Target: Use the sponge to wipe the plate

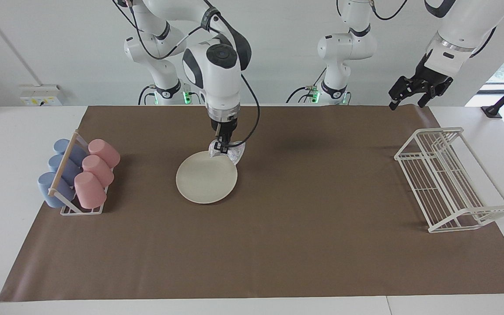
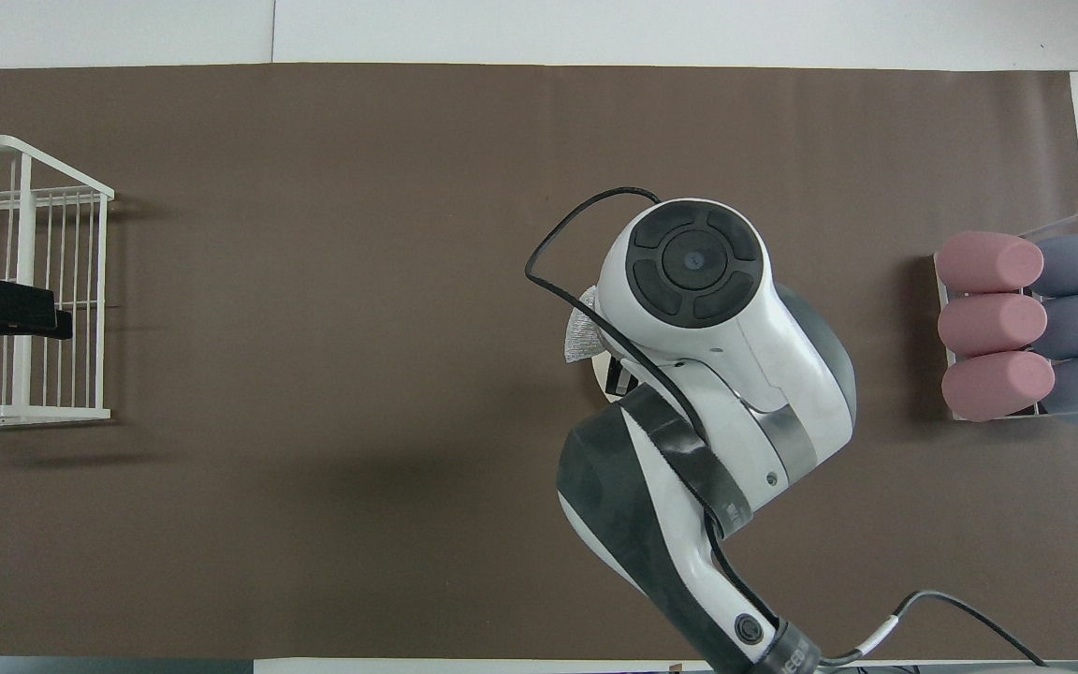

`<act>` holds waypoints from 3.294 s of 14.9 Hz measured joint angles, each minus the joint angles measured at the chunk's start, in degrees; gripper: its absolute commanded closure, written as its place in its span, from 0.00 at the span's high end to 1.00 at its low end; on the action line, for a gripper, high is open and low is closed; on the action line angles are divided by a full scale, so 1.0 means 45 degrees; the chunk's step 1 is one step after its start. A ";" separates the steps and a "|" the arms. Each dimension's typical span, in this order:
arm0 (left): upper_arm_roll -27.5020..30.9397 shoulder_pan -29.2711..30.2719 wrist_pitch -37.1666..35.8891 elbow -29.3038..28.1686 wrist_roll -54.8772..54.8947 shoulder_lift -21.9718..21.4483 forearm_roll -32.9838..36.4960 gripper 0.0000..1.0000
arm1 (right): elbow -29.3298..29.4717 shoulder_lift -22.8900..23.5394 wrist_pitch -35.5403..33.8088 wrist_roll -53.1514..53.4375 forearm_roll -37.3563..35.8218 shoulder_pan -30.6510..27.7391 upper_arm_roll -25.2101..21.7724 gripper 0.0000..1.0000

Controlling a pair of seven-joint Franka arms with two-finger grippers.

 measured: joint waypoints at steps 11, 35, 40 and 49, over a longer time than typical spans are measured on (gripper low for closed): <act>0.0089 0.1516 0.2097 -0.4385 0.4300 -0.0023 -0.9799 1.00 | 0.2518 0.1008 -0.0781 0.0000 0.0138 0.1671 0.0353 0.00; -0.0254 -0.1392 0.3797 -0.5159 0.8111 0.2351 -1.6158 1.00 | 0.3038 0.2364 0.1876 -0.0089 0.0078 0.1844 0.0357 0.00; -0.0259 -0.1428 0.3857 -0.4756 0.8215 0.2701 -1.5914 0.54 | 0.3120 0.2363 0.1722 -0.0089 0.0078 0.1844 0.0363 0.00; -0.0252 -0.1593 0.3633 -0.4628 0.8216 0.2702 -1.5417 0.00 | 0.3166 0.2363 0.1676 -0.0089 0.0078 0.1827 0.0351 0.00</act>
